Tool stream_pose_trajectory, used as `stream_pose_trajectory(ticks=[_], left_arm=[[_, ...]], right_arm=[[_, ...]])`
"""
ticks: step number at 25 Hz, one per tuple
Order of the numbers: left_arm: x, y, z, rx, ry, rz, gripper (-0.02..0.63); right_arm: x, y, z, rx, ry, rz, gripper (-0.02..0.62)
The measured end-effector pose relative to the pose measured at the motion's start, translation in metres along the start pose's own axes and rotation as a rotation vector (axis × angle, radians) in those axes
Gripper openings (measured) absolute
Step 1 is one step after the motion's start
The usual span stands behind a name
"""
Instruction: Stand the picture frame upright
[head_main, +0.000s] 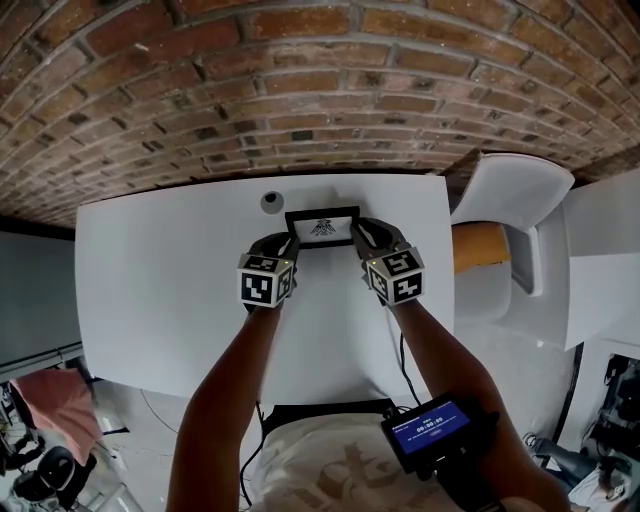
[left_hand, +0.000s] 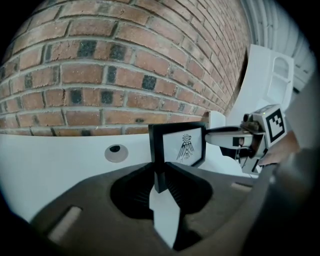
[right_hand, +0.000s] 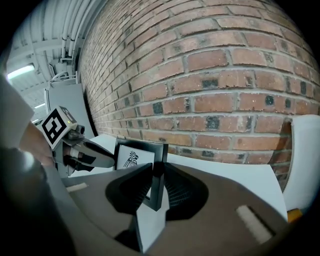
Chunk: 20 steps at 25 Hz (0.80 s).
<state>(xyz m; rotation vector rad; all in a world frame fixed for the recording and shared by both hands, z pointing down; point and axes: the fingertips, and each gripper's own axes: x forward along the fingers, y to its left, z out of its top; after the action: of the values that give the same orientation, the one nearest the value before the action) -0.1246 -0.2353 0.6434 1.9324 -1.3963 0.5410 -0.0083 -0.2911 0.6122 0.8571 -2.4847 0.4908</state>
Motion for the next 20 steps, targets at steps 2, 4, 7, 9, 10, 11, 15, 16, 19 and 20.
stream_pose_trajectory(ticks=[2,4,7,9,10,11,15,16,19,20], left_arm=[[0.004,0.004,0.006,0.003,-0.009,0.004,0.072],[0.007,0.008,0.011,0.005,-0.016,0.007,0.072],[0.013,0.014,0.016,0.004,-0.016,0.009,0.072],[0.016,0.018,0.018,0.000,-0.010,0.014,0.071],[0.018,0.019,0.019,0.002,-0.009,0.016,0.071],[0.021,0.021,0.022,0.006,-0.010,0.017,0.072],[0.030,0.025,0.030,0.046,-0.008,0.022,0.072],[0.033,0.026,0.031,0.054,-0.007,0.021,0.071],[0.041,0.028,0.036,0.069,-0.008,0.019,0.072],[0.044,0.029,0.037,0.072,-0.006,0.019,0.071]], right_arm=[[0.006,-0.004,0.004,-0.003,-0.005,-0.001,0.078],[0.012,-0.007,0.009,-0.006,-0.009,0.001,0.078],[0.020,-0.010,0.012,-0.009,-0.009,0.000,0.078],[0.025,-0.013,0.014,-0.008,-0.010,-0.004,0.078],[0.027,-0.015,0.014,-0.007,-0.012,-0.006,0.078],[0.029,-0.017,0.015,-0.004,-0.014,-0.009,0.078],[0.036,-0.026,0.019,0.004,-0.022,-0.024,0.078],[0.038,-0.029,0.019,0.004,-0.022,-0.026,0.078],[0.044,-0.036,0.020,0.006,-0.022,-0.030,0.078],[0.046,-0.039,0.020,0.006,-0.021,-0.032,0.078]])
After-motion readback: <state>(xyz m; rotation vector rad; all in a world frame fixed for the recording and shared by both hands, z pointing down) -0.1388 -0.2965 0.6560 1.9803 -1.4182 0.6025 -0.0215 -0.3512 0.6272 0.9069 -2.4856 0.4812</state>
